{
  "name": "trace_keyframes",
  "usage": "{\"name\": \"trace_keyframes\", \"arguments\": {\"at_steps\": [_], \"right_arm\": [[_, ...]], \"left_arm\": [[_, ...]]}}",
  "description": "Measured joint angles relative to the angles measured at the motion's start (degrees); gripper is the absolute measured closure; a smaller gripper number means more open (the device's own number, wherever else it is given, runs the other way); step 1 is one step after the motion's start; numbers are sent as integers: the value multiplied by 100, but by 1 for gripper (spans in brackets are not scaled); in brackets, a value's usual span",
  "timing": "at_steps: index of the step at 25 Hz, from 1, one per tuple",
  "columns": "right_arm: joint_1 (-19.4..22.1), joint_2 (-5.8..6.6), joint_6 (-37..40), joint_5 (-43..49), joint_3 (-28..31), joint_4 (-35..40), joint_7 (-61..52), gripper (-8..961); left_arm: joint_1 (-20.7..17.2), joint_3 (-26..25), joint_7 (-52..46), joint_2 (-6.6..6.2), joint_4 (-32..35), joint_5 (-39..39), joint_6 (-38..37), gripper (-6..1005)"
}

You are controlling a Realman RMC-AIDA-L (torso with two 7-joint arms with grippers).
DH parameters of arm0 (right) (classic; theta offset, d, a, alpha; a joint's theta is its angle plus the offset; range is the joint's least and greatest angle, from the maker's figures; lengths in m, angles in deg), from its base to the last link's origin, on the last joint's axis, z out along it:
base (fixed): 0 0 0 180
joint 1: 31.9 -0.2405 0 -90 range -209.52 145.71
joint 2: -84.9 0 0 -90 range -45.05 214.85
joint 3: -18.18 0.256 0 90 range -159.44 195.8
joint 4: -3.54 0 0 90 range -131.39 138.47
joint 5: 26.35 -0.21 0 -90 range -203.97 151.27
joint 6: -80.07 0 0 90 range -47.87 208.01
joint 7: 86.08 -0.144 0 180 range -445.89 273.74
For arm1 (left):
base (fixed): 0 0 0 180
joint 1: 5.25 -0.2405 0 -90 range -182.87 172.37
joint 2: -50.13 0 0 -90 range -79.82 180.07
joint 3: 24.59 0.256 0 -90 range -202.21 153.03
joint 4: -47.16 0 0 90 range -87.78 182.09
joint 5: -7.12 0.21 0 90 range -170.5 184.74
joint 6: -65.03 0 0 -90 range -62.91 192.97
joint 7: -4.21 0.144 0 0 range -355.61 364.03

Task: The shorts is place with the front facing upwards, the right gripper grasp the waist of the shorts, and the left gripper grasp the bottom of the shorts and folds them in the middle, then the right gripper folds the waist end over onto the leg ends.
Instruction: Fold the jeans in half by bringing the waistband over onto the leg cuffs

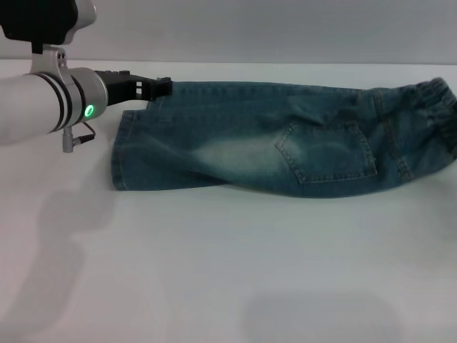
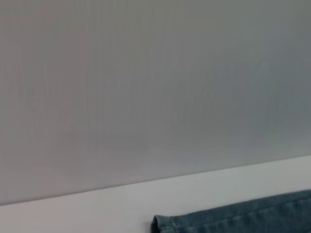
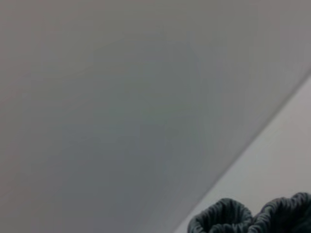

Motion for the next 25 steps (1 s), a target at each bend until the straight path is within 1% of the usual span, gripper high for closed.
{"name": "trace_keyframes", "arguments": {"at_steps": [4,5,6,8,11,12,19,25], "right_arm": [[0,0,-361,2,-24,-256,-161,894],[-11,0,-434,4,-52,-325,-211,894],[-22,0,-480,5,-83,-387,-257,894],[-48,-7,-590,-3,-230,-627,-435,894],[-96,-19,-685,-26,-298,-771,-539,895],[-133,-23,-749,-32,-317,-833,-597,895],[-479,-20,-949,-53,-532,-1421,-1081,896],[-924,-13,-915,-73,-803,-1537,-1307,897]], "left_arm": [[-143,311,-1,-1,-15,-194,-444,191],[-143,311,-1,-1,-15,-194,-444,191],[-258,642,-5,1,-14,-443,-897,191],[-317,853,-11,1,0,-590,-1180,191],[-392,1289,-32,3,68,-741,-1728,191],[-401,1356,-39,6,93,-753,-1825,191],[-410,1950,-78,28,460,-1111,-2604,191],[-378,2363,-281,28,710,-1289,-3019,191]]}}
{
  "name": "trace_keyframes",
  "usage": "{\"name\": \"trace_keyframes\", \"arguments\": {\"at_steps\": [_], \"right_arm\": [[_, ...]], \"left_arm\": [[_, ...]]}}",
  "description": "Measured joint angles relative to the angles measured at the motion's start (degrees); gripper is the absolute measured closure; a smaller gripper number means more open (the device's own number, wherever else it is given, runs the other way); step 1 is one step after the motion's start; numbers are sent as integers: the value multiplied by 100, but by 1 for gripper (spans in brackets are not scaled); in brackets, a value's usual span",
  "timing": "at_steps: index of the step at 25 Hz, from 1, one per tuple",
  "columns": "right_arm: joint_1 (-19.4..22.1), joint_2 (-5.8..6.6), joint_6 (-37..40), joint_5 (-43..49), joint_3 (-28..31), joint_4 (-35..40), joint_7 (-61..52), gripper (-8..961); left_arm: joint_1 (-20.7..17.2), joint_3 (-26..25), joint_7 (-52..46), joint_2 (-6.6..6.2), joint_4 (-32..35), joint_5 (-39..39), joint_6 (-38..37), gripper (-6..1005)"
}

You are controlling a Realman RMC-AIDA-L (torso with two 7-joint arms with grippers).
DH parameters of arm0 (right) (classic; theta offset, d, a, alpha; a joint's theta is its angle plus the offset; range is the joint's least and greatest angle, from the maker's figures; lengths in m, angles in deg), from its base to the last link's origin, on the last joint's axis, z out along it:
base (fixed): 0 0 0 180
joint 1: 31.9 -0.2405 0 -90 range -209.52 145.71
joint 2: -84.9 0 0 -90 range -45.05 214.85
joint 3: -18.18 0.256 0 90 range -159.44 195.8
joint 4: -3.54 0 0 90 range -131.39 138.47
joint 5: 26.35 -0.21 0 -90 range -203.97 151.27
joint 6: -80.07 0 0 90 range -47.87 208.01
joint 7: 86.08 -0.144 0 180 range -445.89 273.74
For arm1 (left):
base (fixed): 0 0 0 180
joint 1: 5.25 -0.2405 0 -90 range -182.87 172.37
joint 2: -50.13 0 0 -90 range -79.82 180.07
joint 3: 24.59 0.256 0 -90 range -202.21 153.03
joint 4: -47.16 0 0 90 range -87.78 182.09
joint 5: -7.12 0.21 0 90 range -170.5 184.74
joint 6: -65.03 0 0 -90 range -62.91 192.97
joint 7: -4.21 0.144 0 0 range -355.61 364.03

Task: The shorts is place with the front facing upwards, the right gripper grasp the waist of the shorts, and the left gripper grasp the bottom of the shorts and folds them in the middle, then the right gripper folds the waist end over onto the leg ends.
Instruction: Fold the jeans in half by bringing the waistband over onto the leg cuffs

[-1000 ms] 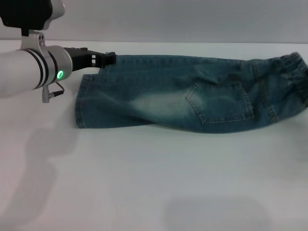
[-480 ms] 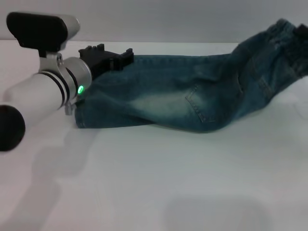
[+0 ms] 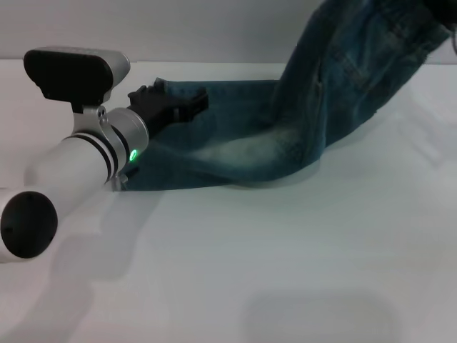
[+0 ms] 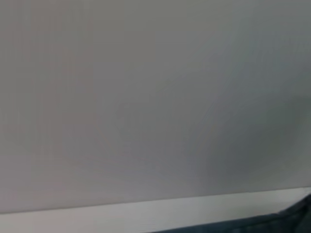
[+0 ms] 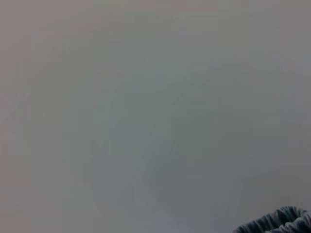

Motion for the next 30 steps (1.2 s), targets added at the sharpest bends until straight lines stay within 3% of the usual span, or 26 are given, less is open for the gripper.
{"name": "trace_keyframes", "arguments": {"at_steps": [11,30], "right_arm": [[-552,9,574,-608,-1239,-36,-22,898],[-1140,10,1449,-756,-2226,-26,-23,898]], "left_arm": [[100,593,-501,0,139,-18,-443,191],[624,1918,-1518,22,172,-18,-993,191]]}}
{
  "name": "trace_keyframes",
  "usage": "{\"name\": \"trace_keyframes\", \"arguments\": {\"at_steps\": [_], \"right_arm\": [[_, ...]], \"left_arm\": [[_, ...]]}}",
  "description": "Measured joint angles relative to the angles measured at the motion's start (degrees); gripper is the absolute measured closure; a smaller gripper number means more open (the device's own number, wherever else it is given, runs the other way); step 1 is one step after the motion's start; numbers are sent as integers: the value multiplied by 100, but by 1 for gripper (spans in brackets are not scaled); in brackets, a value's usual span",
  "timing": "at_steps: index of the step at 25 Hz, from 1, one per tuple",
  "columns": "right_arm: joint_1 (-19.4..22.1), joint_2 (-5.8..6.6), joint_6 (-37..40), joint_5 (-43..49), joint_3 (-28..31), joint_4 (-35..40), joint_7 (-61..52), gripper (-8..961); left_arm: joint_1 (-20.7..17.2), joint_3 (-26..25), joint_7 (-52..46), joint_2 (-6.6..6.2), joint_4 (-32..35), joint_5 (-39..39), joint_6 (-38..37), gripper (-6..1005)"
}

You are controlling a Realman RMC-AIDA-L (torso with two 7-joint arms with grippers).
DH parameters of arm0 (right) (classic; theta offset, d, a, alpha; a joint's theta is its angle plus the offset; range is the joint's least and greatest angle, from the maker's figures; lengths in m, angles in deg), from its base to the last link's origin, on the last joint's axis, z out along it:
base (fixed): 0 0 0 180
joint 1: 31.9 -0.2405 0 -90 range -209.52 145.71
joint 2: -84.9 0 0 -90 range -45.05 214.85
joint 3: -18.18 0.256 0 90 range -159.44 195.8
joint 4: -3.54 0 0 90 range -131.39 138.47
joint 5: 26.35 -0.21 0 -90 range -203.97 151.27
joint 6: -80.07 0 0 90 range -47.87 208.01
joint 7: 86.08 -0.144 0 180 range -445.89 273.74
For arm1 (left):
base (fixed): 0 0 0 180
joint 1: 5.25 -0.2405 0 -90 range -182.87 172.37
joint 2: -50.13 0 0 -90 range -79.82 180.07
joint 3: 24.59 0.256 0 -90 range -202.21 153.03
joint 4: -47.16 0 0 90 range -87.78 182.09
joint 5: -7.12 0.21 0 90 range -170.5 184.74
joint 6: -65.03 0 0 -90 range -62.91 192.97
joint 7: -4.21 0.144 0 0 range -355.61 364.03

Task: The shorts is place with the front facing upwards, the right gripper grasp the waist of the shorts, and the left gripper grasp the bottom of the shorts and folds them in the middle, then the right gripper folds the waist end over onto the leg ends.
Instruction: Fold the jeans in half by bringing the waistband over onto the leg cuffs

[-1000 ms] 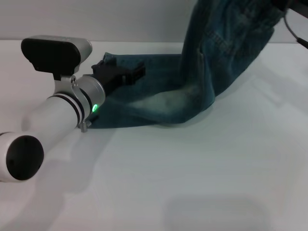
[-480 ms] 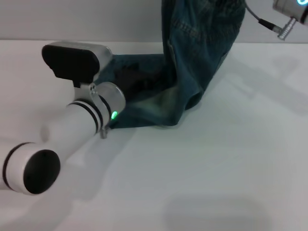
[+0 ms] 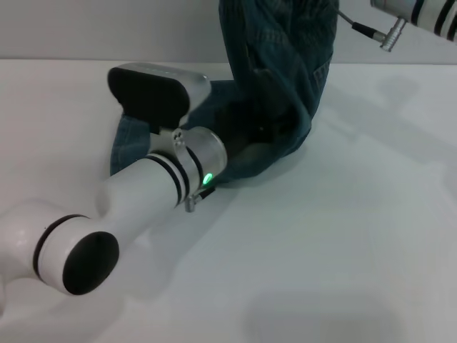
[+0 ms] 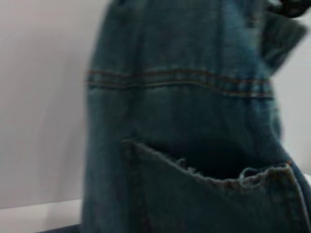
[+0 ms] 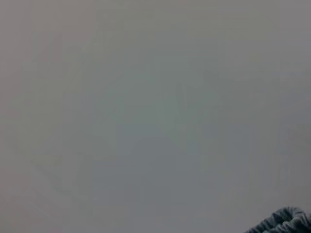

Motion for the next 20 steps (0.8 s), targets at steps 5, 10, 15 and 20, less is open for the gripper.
{"name": "trace_keyframes", "arguments": {"at_steps": [5,10,15,20], "right_arm": [[9,-10,72,-22,-86,20,0,899],[50,-14,73,-278,-216,91,63,900],[39,-22,74,-304,-329,97,77,900],[41,-24,93,-388,-464,97,80,901]], "left_arm": [[99,131,-20,11,15,0,-34,191],[195,327,-255,14,93,27,-113,191],[292,525,-432,14,131,35,-159,190],[216,550,-440,0,69,40,-217,190]]}}
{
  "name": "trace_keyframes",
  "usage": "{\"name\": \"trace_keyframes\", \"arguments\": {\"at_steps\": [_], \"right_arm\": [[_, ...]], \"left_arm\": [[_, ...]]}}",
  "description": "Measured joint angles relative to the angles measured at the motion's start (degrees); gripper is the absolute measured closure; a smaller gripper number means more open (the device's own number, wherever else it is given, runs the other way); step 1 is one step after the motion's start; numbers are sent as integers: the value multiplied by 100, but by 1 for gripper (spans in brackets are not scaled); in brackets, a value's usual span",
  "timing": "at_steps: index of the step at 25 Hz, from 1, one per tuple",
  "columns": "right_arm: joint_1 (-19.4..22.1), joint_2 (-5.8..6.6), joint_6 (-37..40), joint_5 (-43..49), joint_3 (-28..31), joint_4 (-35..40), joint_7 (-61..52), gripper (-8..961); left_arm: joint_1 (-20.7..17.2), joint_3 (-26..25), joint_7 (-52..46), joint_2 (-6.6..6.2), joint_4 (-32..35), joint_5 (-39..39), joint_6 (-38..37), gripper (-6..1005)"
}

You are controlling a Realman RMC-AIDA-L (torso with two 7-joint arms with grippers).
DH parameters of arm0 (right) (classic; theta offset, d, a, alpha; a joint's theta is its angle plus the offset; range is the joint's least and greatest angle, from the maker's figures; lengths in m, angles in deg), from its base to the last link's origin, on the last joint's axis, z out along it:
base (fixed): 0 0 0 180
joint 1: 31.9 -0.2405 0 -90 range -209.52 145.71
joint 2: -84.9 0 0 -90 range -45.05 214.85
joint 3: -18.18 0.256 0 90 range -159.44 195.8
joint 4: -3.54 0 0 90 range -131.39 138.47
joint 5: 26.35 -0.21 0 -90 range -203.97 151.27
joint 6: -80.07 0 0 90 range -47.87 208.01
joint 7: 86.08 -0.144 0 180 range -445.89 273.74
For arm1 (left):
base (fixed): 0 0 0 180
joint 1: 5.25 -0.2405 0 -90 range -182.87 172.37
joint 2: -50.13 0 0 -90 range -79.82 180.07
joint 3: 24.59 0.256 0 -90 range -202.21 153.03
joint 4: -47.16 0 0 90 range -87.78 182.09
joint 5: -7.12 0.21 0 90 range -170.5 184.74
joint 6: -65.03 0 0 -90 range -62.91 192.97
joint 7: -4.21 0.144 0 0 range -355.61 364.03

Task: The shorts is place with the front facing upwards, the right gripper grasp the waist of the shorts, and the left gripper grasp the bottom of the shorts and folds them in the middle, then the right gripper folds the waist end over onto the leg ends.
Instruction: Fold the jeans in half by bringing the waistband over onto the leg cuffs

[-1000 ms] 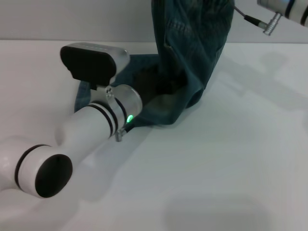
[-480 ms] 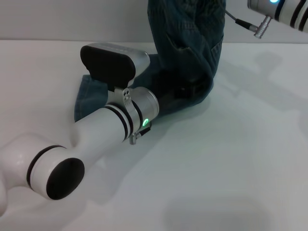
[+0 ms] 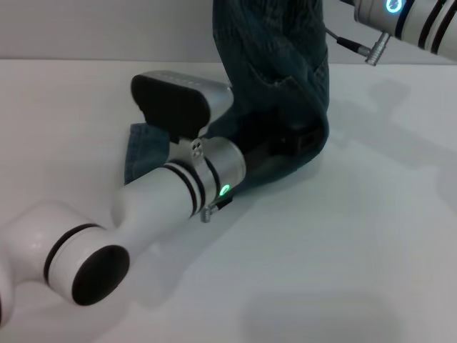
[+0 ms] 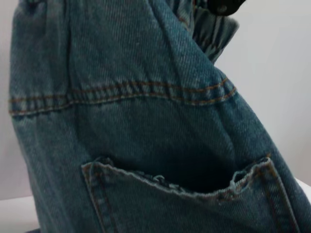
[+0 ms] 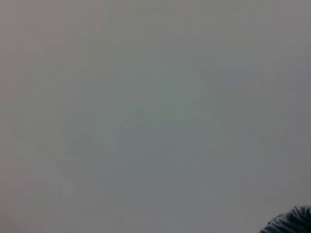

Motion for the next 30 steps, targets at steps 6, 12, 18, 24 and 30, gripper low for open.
{"name": "trace_keyframes", "arguments": {"at_steps": [6,12,18,24,30], "right_arm": [[115,0,-12,-58,-12,-9,2,902],[182,0,-20,-62,11,-22,4,902],[206,0,-27,-65,42,-37,17,901],[226,0,-26,-69,47,-12,36,901],[240,0,-34,-70,23,34,43,901]], "left_arm": [[-476,-228,97,-55,-227,88,-147,190],[-845,-658,418,-54,-479,312,-5,190],[-918,-865,566,-55,-474,343,93,190],[-1158,-1332,1160,-44,-413,343,-12,190],[-1343,-2182,1662,-47,-197,341,-85,190]]}}
